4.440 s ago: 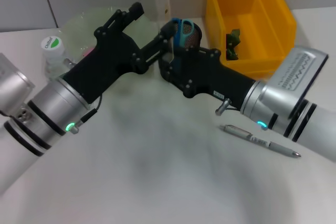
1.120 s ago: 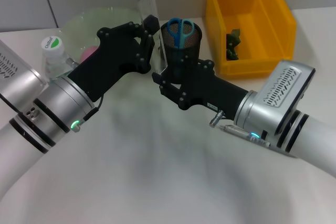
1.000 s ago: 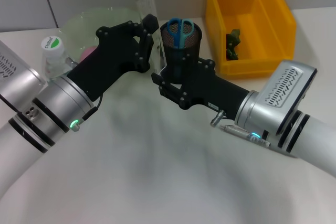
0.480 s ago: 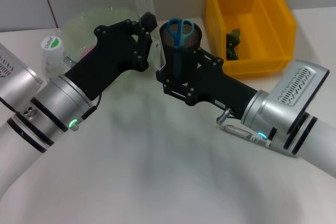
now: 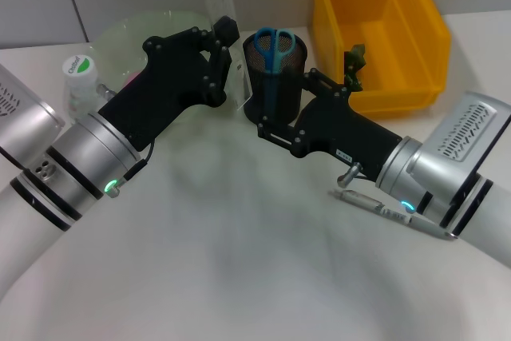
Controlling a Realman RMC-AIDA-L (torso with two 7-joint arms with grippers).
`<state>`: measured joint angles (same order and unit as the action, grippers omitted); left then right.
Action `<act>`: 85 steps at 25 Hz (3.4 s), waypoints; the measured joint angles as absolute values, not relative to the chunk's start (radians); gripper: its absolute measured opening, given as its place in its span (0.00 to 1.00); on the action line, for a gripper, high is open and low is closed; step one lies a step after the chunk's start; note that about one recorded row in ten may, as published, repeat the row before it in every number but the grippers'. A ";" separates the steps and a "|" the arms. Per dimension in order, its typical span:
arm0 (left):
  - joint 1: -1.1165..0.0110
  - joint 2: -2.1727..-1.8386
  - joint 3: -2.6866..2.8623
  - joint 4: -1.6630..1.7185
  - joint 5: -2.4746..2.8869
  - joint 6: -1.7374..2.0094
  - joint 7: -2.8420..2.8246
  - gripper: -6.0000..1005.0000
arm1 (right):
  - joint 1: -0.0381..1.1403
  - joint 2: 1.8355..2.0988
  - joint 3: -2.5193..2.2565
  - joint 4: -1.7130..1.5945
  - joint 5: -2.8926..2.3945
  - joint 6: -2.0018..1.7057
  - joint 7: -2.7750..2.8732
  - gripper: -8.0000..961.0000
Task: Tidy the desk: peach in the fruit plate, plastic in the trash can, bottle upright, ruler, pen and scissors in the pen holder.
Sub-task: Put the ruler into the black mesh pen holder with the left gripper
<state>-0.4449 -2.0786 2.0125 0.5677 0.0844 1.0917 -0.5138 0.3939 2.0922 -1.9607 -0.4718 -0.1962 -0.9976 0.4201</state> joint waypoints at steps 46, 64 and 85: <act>-0.739 -2.080 2.016 0.599 -0.009 0.734 -0.501 0.03 | 0.408 2.085 -1.921 -0.228 -0.247 -1.275 0.592 0.80; -0.776 -2.080 2.010 0.516 -0.057 0.682 -0.509 0.03 | 0.436 2.083 -1.936 -0.233 -0.247 -1.246 0.615 0.80; -0.774 -2.080 2.047 0.537 -0.057 0.690 -0.512 0.03 | 0.437 2.083 -1.936 -0.242 -0.247 -1.235 0.617 0.80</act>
<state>-0.7740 -2.0800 2.0466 0.5366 -0.0567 0.6905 -0.5122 0.4372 2.0831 -1.9358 -0.2424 -0.2469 -1.2348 0.6168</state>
